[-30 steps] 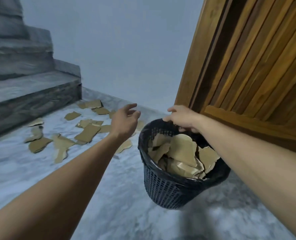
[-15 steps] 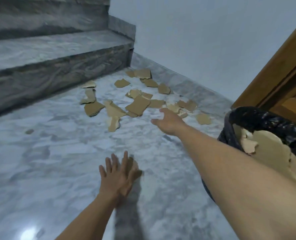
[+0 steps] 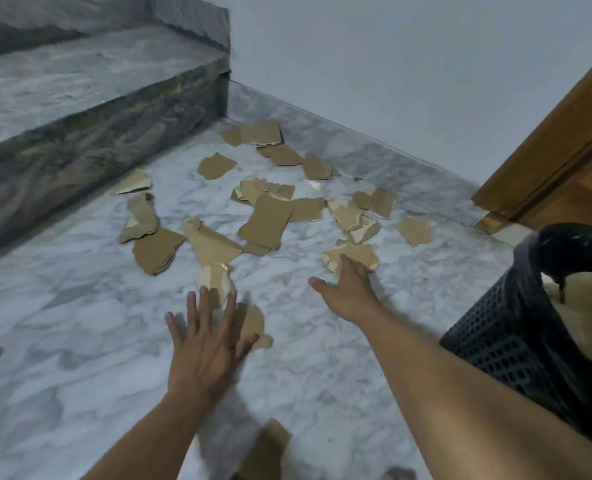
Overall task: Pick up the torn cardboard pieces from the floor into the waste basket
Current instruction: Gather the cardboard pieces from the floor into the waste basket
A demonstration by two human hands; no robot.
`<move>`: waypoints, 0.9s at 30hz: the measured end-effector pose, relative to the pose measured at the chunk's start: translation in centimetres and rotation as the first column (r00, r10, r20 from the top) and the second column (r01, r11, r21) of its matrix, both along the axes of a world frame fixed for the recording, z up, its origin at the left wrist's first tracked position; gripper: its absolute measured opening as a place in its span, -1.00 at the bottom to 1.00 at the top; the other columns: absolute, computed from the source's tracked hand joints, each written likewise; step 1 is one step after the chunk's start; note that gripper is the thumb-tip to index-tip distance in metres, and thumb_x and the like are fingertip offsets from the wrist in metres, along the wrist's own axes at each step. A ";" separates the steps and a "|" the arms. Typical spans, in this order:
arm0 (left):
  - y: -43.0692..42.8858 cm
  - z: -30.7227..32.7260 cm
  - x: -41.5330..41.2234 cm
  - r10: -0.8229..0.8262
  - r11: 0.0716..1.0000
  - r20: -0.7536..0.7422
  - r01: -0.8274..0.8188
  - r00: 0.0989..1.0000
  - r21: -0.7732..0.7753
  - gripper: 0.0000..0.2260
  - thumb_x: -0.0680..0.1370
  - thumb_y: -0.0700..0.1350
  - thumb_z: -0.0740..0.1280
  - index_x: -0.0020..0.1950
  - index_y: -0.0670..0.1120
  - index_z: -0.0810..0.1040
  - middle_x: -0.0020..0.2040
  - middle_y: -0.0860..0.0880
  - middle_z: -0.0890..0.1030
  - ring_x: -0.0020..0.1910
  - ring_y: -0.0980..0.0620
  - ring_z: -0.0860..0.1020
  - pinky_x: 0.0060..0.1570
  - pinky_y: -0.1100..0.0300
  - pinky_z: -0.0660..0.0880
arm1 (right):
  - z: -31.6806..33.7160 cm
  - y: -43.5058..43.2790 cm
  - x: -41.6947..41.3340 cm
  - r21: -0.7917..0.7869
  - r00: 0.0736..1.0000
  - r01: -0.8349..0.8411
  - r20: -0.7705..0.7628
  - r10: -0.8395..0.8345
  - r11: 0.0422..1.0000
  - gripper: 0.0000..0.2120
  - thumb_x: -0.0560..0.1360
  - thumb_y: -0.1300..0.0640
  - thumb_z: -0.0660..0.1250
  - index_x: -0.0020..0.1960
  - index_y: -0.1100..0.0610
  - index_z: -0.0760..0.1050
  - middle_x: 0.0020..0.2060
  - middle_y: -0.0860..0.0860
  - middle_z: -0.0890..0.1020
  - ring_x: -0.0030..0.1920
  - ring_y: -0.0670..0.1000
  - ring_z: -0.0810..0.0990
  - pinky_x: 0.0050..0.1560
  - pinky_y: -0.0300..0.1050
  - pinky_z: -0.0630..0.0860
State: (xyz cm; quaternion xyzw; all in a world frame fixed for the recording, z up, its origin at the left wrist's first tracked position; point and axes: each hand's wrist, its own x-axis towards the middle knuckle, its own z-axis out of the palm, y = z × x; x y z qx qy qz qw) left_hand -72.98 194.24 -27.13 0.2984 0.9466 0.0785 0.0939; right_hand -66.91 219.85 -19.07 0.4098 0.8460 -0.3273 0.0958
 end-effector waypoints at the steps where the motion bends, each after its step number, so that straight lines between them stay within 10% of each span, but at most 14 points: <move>1: 0.2 0.1 -0.9 0.035 0.999 0.008 -0.036 0.999 0.012 -0.19 0.50 0.50 -0.19 0.64 0.11 -0.22 0.63 -0.29 -0.08 0.60 -0.32 -0.18 0.41 -0.49 -0.04 | -0.5 0.7 -0.5 0.017 1.000 -0.003 0.011 0.003 1.000 -0.04 0.52 -0.37 0.30 0.66 -0.03 -0.16 0.65 -0.01 -0.16 0.64 0.13 -0.17 0.55 0.32 0.04; 9: 3.3 3.1 -13.9 0.167 0.985 0.055 -0.164 0.984 -0.055 0.35 -0.02 0.73 0.16 0.44 0.23 -0.59 0.43 -0.14 -0.63 0.33 -0.31 -0.65 0.30 -0.55 -0.31 | -3.1 8.4 -4.8 0.187 0.994 0.065 0.076 -0.080 0.980 0.25 0.20 -0.69 0.22 0.59 -0.24 -0.41 0.60 0.11 -0.38 0.58 0.23 -0.41 0.43 0.52 -0.33; 15: 5.5 0.9 -21.6 0.144 0.977 0.163 -0.114 0.976 -0.180 0.27 -0.06 0.79 -0.01 0.44 0.33 -0.55 0.57 -0.26 -0.40 0.50 -0.42 -0.40 0.34 -0.57 -0.24 | -5.7 13.1 -7.8 0.283 0.988 0.013 0.146 -0.057 0.959 0.13 0.14 -0.78 -0.10 0.55 -0.34 -0.41 0.59 0.09 -0.41 0.57 0.27 -0.43 0.40 0.55 -0.36; 27: 5.1 1.6 -17.2 0.176 0.984 -0.197 -0.170 0.965 0.045 -0.04 0.21 0.73 -0.07 0.36 0.13 0.37 0.43 -0.06 0.35 0.39 -0.16 0.32 0.31 -0.15 0.26 | -5.9 6.4 -19.1 0.303 0.992 -0.123 0.013 0.125 0.945 0.00 0.13 -0.76 -0.01 0.36 -0.15 0.25 0.50 0.15 0.20 0.56 0.35 -0.02 0.43 0.53 -0.19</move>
